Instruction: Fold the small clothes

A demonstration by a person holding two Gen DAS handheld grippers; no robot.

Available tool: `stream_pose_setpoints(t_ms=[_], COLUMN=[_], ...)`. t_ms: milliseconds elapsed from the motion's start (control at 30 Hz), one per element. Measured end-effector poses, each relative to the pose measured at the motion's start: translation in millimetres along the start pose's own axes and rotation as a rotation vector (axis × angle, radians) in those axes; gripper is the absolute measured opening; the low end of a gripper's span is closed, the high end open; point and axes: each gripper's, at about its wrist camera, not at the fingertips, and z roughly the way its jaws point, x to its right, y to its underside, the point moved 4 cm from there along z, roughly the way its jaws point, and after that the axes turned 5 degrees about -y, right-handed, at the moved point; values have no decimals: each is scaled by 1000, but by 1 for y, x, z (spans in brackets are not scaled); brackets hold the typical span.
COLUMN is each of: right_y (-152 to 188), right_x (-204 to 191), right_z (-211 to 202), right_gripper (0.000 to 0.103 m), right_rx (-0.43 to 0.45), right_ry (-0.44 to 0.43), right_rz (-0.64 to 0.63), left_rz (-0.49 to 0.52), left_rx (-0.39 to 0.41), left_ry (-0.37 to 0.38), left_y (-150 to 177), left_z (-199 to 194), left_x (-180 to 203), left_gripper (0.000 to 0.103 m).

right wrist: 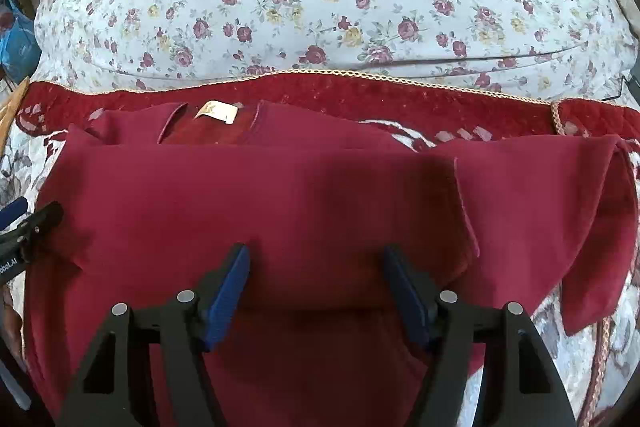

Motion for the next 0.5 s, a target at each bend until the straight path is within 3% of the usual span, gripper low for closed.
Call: stream_pose_setpoints(t_ms=[267, 433, 500], right_y=[14, 21, 22], right_x=[5, 40, 63], right_z=[-32, -75, -90], right_gripper=[78, 84, 86], right_rx=[19, 115, 146], right_ry=[-67, -106, -78], right_rz=[50, 150, 194], left_rz=[14, 78, 74], left_rx=[-30, -29, -29], left_ry=[138, 88, 90], left_y=[3, 10, 10], left_z=[-4, -1, -1], left_x=[18, 28, 28], left_gripper=[94, 94, 94])
